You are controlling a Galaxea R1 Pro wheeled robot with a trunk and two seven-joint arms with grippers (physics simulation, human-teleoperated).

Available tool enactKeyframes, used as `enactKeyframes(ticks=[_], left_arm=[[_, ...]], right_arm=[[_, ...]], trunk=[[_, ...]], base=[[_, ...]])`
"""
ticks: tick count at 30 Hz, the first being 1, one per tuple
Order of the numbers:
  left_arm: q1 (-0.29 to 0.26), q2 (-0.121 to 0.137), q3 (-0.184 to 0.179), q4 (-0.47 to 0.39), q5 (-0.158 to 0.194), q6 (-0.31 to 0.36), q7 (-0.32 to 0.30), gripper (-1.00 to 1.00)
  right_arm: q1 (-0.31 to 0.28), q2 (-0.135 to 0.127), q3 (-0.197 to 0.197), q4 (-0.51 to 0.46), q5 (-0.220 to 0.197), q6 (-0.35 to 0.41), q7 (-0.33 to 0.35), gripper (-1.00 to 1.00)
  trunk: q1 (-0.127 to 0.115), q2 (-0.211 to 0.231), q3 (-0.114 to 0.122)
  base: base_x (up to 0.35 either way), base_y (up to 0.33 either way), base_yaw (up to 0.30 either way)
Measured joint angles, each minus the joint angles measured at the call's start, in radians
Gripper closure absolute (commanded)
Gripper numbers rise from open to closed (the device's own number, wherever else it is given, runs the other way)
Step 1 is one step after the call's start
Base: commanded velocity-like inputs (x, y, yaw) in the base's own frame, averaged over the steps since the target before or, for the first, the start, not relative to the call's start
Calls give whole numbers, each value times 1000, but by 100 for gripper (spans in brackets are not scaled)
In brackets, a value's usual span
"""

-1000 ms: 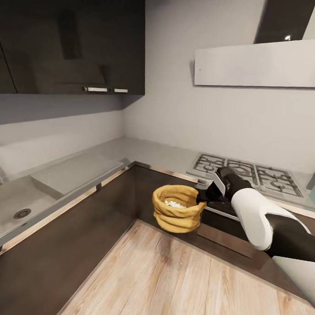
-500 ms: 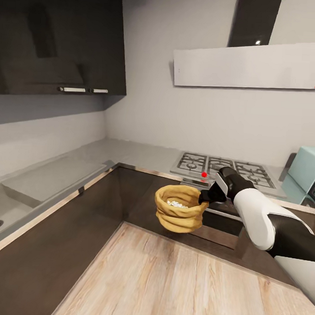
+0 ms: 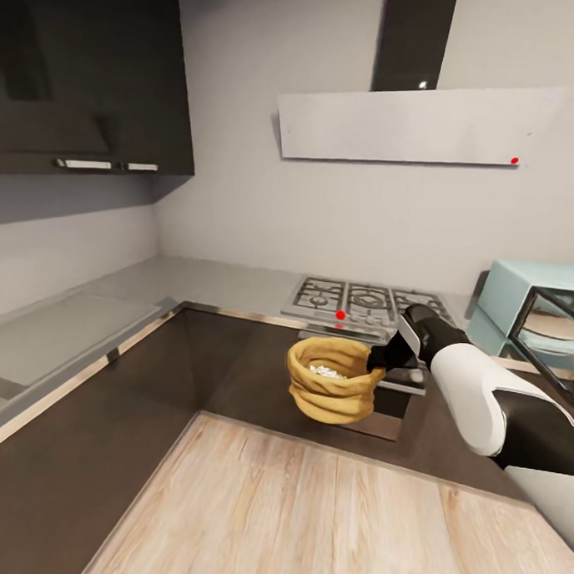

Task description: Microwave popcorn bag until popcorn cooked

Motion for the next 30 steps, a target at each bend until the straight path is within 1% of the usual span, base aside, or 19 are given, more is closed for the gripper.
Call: enactKeyframes(ticks=[13,18,24,25,27,30], left_arm=[[0,0,0,0,-1,0,-1,-100],[0,-1,-10,0,-10,0,-1,-100],[0,-5,-9,0,-11,0,-1,-100],[0,-5,-8,0,-11,0,-1,-100],[0,-4,-8,0,-11,0,-1,-100],[0,-2,-8,0,-7,0,-1,-100]], right_arm=[[0,-5,0,0,-5,0,2,100],[0,-5,0,0,-3,0,0,100],[0,-7,0,0,-2,0,0,100],[0,-10,1,0,-1,0,0,100],[0,-26,2,0,0,0,2,100],[0,-30,2,0,-3,0,2,100]], trunk=[[0,0,1],[0,0,1],[1,0,1],[1,0,1],[1,0,1],[0,0,1]], base=[[0,0,-283],[0,0,-287],[-273,0,-287],[-336,0,-287],[-287,0,-287],[-72,0,-287]])
